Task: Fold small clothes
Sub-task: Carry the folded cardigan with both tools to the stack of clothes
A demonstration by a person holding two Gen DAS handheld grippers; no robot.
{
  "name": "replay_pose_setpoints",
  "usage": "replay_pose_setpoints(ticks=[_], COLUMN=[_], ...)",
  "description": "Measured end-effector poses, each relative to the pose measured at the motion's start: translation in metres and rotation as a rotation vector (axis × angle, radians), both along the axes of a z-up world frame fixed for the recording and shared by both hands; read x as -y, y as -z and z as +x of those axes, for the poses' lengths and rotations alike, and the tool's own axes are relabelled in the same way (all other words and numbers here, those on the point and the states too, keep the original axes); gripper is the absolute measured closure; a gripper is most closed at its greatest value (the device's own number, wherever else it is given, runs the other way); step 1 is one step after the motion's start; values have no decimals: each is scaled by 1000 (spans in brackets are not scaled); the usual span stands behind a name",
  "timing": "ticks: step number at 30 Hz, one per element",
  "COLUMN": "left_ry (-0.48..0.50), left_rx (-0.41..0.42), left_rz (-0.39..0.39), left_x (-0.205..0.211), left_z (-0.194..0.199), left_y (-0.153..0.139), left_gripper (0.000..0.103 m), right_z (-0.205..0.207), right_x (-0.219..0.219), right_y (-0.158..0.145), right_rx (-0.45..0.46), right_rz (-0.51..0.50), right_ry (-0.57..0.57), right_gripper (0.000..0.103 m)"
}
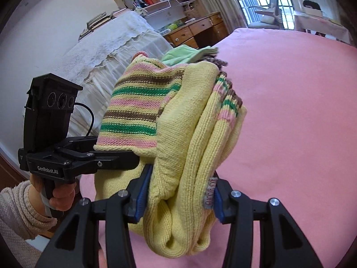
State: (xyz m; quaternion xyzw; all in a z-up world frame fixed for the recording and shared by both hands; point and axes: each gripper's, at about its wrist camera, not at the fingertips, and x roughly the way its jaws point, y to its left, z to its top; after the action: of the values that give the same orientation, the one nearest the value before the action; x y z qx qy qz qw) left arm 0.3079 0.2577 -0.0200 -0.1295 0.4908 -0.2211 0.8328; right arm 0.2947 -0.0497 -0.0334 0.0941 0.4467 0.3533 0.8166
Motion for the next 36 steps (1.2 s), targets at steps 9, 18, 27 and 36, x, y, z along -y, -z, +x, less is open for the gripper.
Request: replay_pose_setpoints(ticks=[9,18,27,36], left_ry=[-14,36,100,182], left_rx=[-77,-9,13,1], left_rz=[13,14,43,33], left_x=[-85,-178,-245,-251], left_z=[30,72,128,264], left_y=[-59,-159,-208,-216], left_gripper=[43,42,42,39], right_z=[24,47,85,183], right_x=[-74,-145,-198,-203], right_y=[-47,-136,-173,-181], right_rx=[-74,-28,-2,-55], right_rz=[-1,-22,-31,-12], right_ry=[-38,50,112,217], right_gripper=[56,56,56,56])
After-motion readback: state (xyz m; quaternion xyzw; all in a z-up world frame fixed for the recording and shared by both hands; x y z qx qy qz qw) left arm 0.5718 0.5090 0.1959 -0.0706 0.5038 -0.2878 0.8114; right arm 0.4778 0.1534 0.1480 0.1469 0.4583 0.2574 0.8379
